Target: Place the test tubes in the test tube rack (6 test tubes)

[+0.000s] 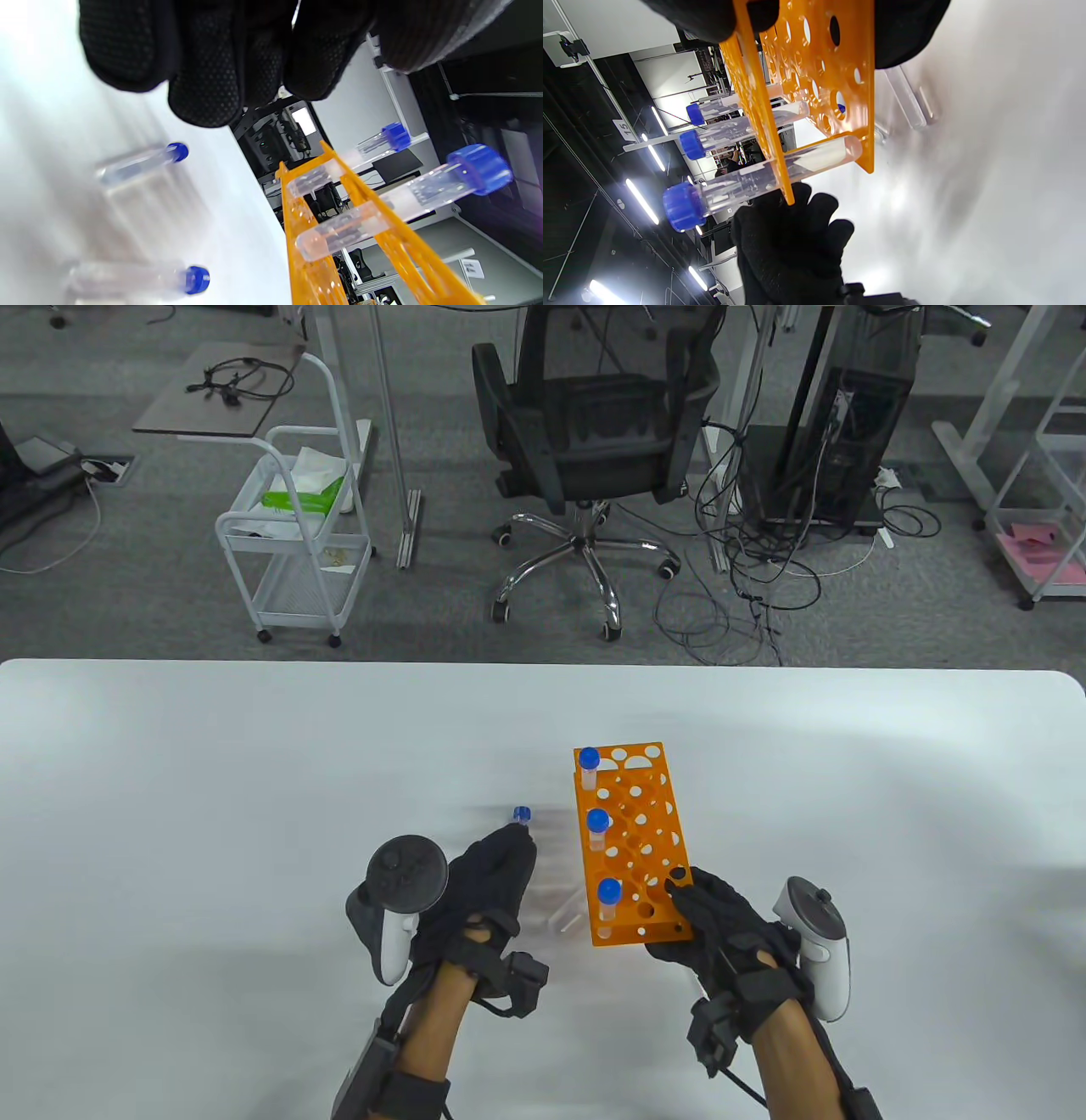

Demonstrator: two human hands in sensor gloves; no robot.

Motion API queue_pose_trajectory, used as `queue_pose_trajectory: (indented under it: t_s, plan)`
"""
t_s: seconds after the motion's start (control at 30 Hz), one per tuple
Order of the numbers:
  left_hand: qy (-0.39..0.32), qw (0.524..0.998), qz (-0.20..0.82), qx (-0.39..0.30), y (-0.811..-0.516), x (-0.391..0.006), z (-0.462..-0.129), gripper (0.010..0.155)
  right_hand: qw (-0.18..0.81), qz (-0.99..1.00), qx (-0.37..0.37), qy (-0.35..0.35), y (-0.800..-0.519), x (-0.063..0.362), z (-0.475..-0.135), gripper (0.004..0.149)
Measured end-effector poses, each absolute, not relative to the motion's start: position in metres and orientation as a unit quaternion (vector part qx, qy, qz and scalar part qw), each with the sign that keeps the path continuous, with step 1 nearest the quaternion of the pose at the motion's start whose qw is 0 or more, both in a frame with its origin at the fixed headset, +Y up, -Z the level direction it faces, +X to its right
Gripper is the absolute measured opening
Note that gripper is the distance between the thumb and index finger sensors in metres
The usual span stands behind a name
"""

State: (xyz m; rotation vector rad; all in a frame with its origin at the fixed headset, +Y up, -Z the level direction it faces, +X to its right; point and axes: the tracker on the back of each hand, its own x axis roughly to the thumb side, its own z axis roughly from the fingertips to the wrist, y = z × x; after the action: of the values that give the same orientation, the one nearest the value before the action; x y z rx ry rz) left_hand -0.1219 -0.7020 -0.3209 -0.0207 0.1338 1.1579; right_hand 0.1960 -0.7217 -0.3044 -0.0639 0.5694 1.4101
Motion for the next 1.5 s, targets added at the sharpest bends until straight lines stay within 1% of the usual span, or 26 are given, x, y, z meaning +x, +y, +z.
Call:
queue_pose_trajectory:
  t_s: [0.07,0.23,0.33,0.43,0.6,0.77,0.87,0.97,1.07,1.2,1.27,1.37,1.5]
  plan:
    - [0.065,0.820,0.567,-0.042,-0.713,-0.121,-0.323,0.055,0.721,0.642,-0.027,0.260,-0.722,0.194,-0.304,0.054]
    - [0.078,0.794,0.598,-0.081,-0.723,-0.119,-0.328,0.054,0.717,0.645,-0.020,0.264,-0.722,0.190,-0.303,0.054]
    - [0.095,0.764,0.629,-0.110,-0.734,-0.120,-0.335,0.054,0.714,0.646,-0.013,0.271,-0.722,0.186,-0.302,0.054]
    - [0.106,0.762,0.629,-0.111,-0.743,-0.122,-0.338,0.054,0.704,0.652,-0.001,0.281,-0.723,0.182,-0.302,0.054]
    - [0.103,0.740,0.651,-0.131,-0.750,-0.126,-0.341,0.053,0.696,0.653,0.008,0.299,-0.726,0.175,-0.302,0.054]
    - [0.083,0.699,0.687,-0.179,-0.755,-0.128,-0.340,0.054,0.681,0.662,0.015,0.312,-0.730,0.168,-0.300,0.054]
    - [0.088,0.701,0.684,-0.181,-0.757,-0.129,-0.340,0.054,0.683,0.652,0.021,0.329,-0.732,0.163,-0.299,0.054]
    - [0.078,0.680,0.702,-0.200,-0.760,-0.129,-0.341,0.053,0.679,0.651,0.024,0.338,-0.734,0.159,-0.298,0.054]
    - [0.080,0.672,0.707,-0.207,-0.762,-0.131,-0.342,0.052,0.681,0.644,0.026,0.349,-0.736,0.156,-0.298,0.054]
    - [0.097,0.677,0.702,-0.201,-0.762,-0.134,-0.341,0.049,0.668,0.652,0.030,0.357,-0.739,0.153,-0.298,0.055]
    - [0.104,0.680,0.699,-0.196,-0.762,-0.135,-0.341,0.048,0.659,0.665,0.031,0.350,-0.738,0.153,-0.298,0.059]
    - [0.101,0.669,0.709,-0.198,-0.761,-0.138,-0.342,0.047,0.656,0.672,0.043,0.340,-0.734,0.159,-0.301,0.065]
    - [0.108,0.667,0.712,-0.189,-0.761,-0.143,-0.341,0.047,0.657,0.695,0.030,0.290,-0.727,0.176,-0.305,0.068]
